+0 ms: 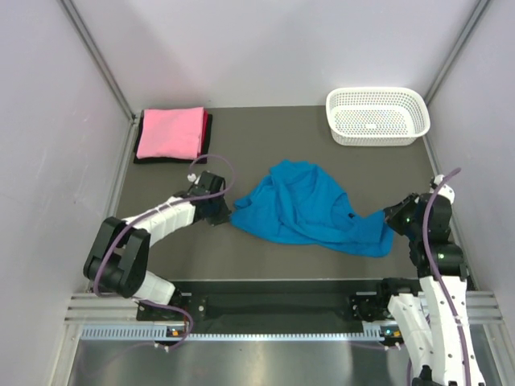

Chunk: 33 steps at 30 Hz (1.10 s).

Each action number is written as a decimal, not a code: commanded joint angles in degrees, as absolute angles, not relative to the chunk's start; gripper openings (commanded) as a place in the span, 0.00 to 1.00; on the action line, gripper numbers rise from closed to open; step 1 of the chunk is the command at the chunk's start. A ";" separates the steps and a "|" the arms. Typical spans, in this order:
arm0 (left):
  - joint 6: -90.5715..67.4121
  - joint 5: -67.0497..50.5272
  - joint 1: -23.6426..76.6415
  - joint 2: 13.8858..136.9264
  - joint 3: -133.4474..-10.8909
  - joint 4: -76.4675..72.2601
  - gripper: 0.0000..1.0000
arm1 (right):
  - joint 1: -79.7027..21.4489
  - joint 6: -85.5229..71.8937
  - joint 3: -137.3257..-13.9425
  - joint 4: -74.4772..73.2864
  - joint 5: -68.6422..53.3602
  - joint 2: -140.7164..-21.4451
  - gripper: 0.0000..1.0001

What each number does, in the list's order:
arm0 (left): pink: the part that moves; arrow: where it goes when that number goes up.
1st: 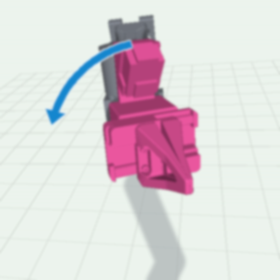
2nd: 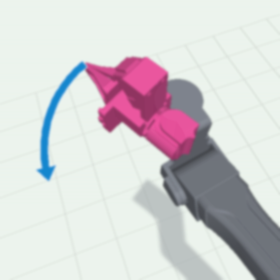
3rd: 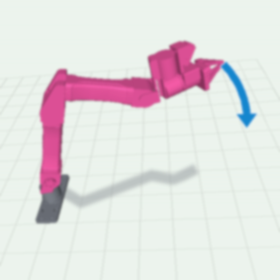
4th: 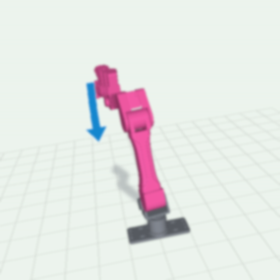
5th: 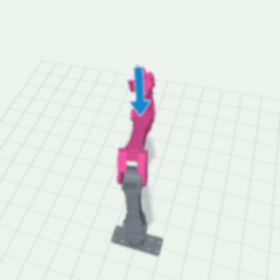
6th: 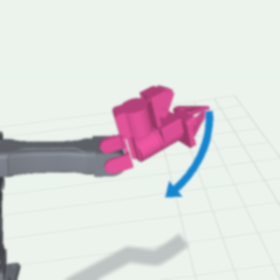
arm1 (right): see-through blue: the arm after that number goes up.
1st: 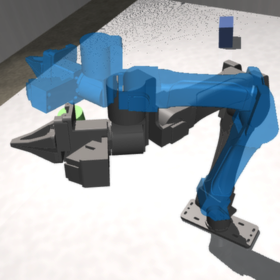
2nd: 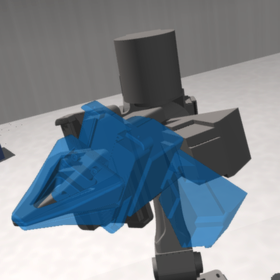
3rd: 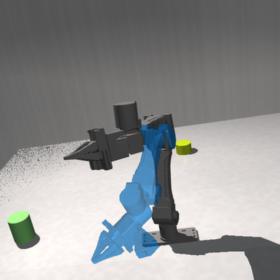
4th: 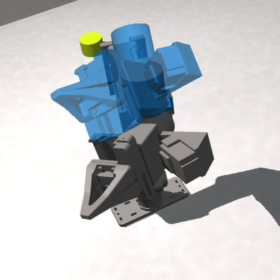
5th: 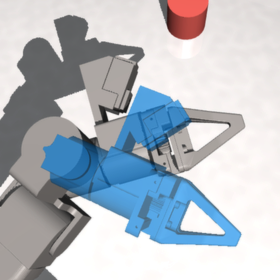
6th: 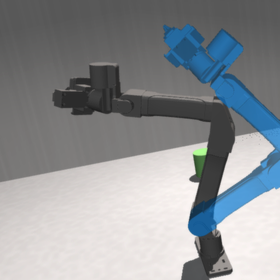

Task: Fold and stack the t-shirts
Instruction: Flatten the tshirt out

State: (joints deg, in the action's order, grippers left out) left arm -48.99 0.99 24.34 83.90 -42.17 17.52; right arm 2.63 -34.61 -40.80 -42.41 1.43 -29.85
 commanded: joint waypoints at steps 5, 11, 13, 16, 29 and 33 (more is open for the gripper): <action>-40.61 11.59 22.68 78.06 -70.27 29.52 0.00 | 2.64 -41.39 -56.54 -34.02 1.59 -43.57 0.00; -35.95 19.16 22.50 78.22 -104.55 42.52 0.00 | 2.29 -37.02 -94.21 -45.65 -2.81 -62.11 0.00; -35.25 20.30 22.50 77.96 -114.02 47.34 0.00 | 2.29 -33.68 -102.27 -50.78 -2.46 -65.02 0.00; -35.51 20.66 22.50 74.11 -117.50 48.78 0.00 | 2.29 -31.12 -112.30 -57.64 -2.29 -63.38 0.00; -42.62 9.50 22.50 56.08 -118.74 56.51 0.00 | 2.29 -33.31 -121.29 -71.63 -2.37 -45.09 0.00; -42.11 6.59 22.50 56.77 -115.85 56.95 0.00 | 2.37 -35.06 -117.00 -65.06 -6.40 -43.42 0.00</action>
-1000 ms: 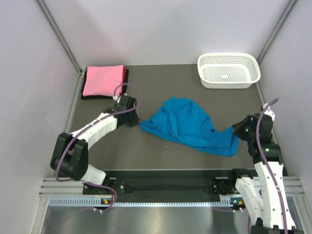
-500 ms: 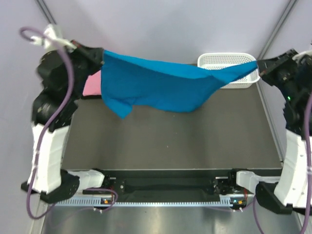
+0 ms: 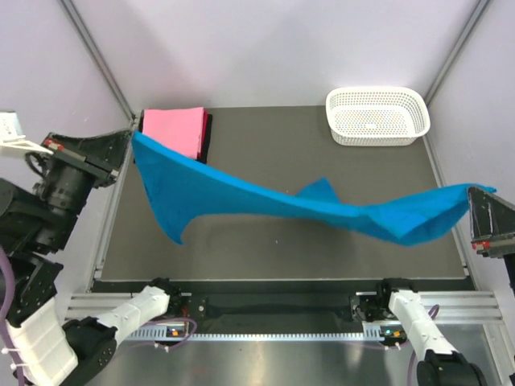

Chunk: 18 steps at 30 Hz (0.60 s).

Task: Fold and stack the t-shirts
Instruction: Flatten the tshirt out

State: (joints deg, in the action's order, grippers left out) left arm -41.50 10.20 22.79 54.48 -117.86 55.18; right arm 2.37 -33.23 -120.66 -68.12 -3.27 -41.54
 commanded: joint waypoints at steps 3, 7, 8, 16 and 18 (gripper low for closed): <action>-38.87 9.39 22.50 60.11 -113.22 57.04 0.00 | 2.37 -33.93 -112.51 -60.13 -9.13 -46.04 0.00; -34.72 16.42 22.50 69.66 -110.30 54.94 0.00 | 2.37 -32.17 -103.92 -50.13 -8.88 -52.19 0.00; -34.11 17.48 22.41 71.61 -110.65 53.71 0.00 | 2.37 -31.82 -102.76 -47.92 -9.05 -53.69 0.00; -34.01 11.86 11.96 96.01 -130.57 46.93 0.00 | 2.29 -32.34 -114.20 -31.56 -11.78 -78.17 0.00; -33.66 12.92 9.94 101.05 -143.52 47.19 0.00 | 2.29 -31.65 -129.27 -33.47 -10.73 -87.56 0.00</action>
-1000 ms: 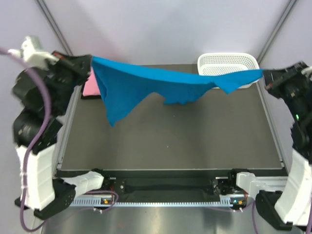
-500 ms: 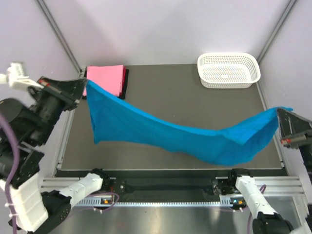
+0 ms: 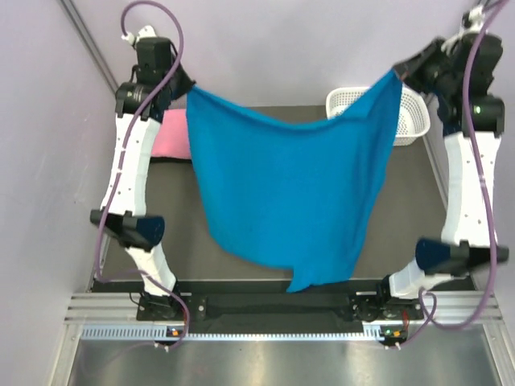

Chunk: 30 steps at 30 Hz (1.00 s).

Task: Fold and stack the t-shirts
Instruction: Flatten the tshirt out

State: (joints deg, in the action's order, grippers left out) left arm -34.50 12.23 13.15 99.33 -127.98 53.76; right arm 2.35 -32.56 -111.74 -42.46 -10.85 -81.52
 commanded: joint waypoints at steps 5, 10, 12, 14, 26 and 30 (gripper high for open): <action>-41.38 0.36 2.21 103.02 -144.18 37.55 0.00 | 3.95 -36.36 -148.63 -32.55 -13.44 -96.69 0.00; -40.52 -5.71 2.02 91.79 -133.71 34.28 0.00 | 4.66 -37.97 -127.83 -25.06 -12.74 -80.36 0.00; -39.64 -6.76 2.02 87.82 -124.05 33.40 0.00 | 4.66 -36.75 -118.63 -24.87 -12.57 -73.61 0.00; -39.64 -8.60 2.02 82.20 -113.71 32.79 0.00 | 4.66 -36.12 -112.01 -25.83 -12.31 -69.37 0.00; -35.34 -0.98 2.11 52.49 -65.61 45.78 0.00 | 4.66 -37.17 -55.75 -49.89 -18.10 -32.89 0.00; -36.73 5.00 2.11 44.93 -55.74 48.69 0.00 | 3.69 -37.44 -43.63 -56.59 -17.94 -24.89 0.00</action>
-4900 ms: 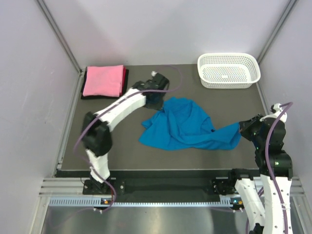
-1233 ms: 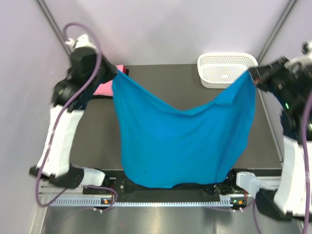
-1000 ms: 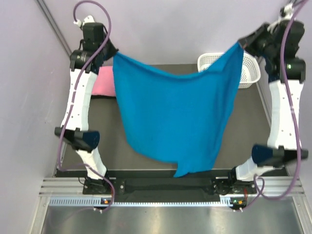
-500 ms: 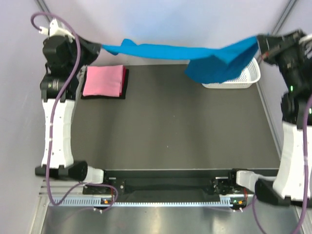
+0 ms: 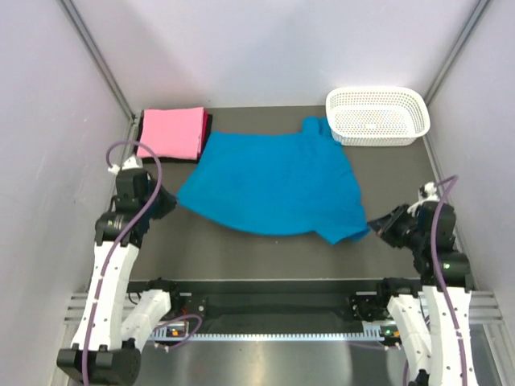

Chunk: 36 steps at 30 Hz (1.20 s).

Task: Fold and stack the t-shirts
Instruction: Flatten the tshirt out

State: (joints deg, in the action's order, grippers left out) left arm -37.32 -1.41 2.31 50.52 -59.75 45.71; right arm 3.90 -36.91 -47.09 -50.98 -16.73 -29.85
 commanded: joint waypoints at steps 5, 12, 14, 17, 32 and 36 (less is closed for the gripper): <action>-39.11 9.40 2.11 39.64 -49.31 49.13 0.00 | 3.69 -36.65 -40.69 -60.38 -12.31 -21.01 0.00; -38.76 8.09 2.11 43.76 -56.41 46.76 0.00 | 3.69 -36.48 -50.59 -59.06 -7.65 -25.65 0.00; -37.10 7.56 2.11 45.43 -61.57 46.50 0.00 | 3.69 -35.17 -54.82 -58.62 -6.69 -27.94 0.00; -36.21 9.13 2.11 47.20 -66.52 47.55 0.00 | 3.69 -33.58 -60.81 -58.71 -4.48 -31.37 0.00; -37.09 6.16 2.11 49.28 -73.45 47.72 0.00 | 3.69 -30.59 -73.25 -55.54 -4.50 -39.19 0.00; -36.21 8.87 2.11 54.40 -82.44 47.64 0.00 | 3.69 -29.71 -76.56 -53.79 -6.84 -46.83 0.00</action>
State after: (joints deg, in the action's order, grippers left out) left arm -37.32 6.76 2.31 52.62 -76.79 50.98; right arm 3.77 -31.18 -74.32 -57.19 -6.59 -43.18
